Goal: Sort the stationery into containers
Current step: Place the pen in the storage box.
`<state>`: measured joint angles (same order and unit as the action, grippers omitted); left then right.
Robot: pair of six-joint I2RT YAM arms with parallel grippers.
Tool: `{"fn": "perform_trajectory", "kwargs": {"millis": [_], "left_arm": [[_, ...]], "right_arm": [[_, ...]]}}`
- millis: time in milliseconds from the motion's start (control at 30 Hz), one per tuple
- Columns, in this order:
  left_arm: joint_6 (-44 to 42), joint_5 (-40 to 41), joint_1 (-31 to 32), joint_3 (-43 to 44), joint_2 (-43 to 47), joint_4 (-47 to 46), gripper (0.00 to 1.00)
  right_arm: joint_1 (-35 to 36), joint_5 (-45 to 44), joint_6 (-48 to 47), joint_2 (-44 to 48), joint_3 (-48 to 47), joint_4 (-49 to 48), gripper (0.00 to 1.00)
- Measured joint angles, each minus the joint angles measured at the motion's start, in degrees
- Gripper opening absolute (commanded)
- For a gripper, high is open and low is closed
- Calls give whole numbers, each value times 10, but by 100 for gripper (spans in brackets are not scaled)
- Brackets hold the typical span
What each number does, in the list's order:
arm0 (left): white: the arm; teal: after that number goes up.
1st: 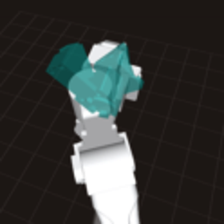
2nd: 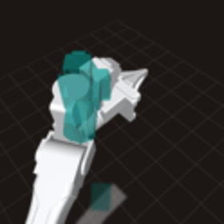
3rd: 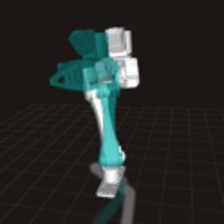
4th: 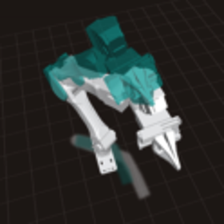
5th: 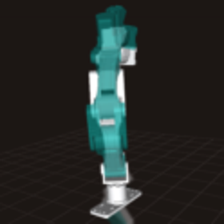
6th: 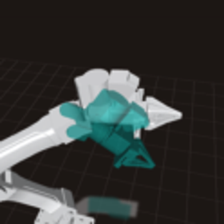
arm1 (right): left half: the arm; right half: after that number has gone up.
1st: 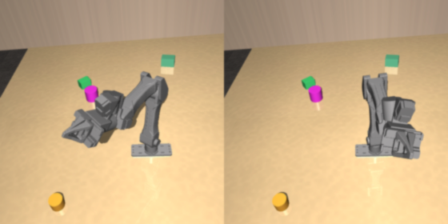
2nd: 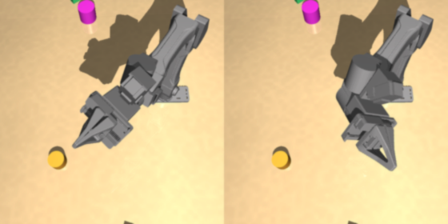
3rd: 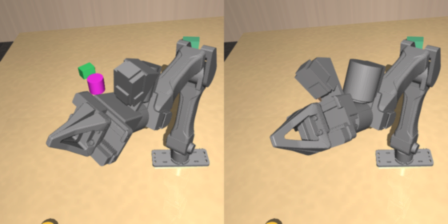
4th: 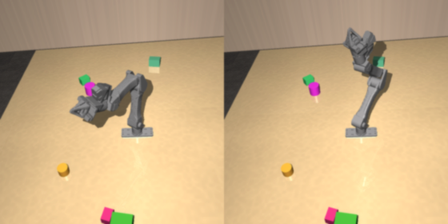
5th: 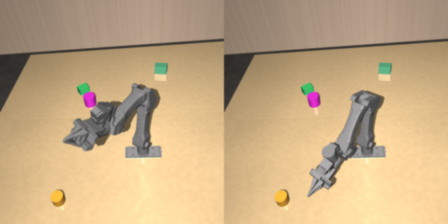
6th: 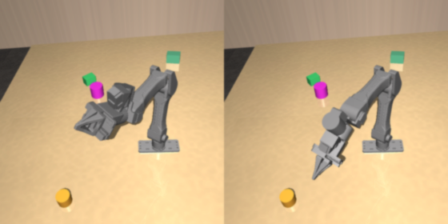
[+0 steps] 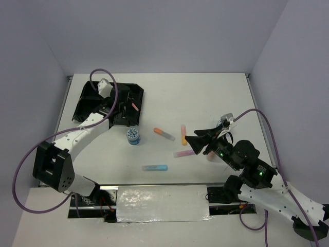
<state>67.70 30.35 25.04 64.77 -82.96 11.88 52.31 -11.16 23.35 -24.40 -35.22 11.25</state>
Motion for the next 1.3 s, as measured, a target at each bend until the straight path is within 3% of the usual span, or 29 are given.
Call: {"fn": "perform_trajectory", "kwargs": {"millis": [300, 667, 833, 900, 1000, 1100, 1300], "left_arm": [[16, 14, -76, -56, -26, -111, 0], [14, 4, -94, -102, -69, -186, 22], [15, -3, -96, -129, -69, -199, 44], [11, -7, -96, -136, -68, -205, 67], [13, -14, -96, -137, -67, -200, 89], [14, -19, -96, -137, -57, -195, 99], [-26, -40, -96, -98, -14, -139, 99]], "right_arm": [[0, 0, -7, -2, 3, 0, 69], [0, 10, -25, -63, 10, -5, 70], [0, 19, -29, -82, 10, -10, 71], [0, 22, -29, -88, 10, -12, 71], [0, 30, -29, -96, 10, -14, 71], [0, 35, -28, -101, 10, -14, 71], [0, 44, -28, -100, 10, -14, 71]]}}
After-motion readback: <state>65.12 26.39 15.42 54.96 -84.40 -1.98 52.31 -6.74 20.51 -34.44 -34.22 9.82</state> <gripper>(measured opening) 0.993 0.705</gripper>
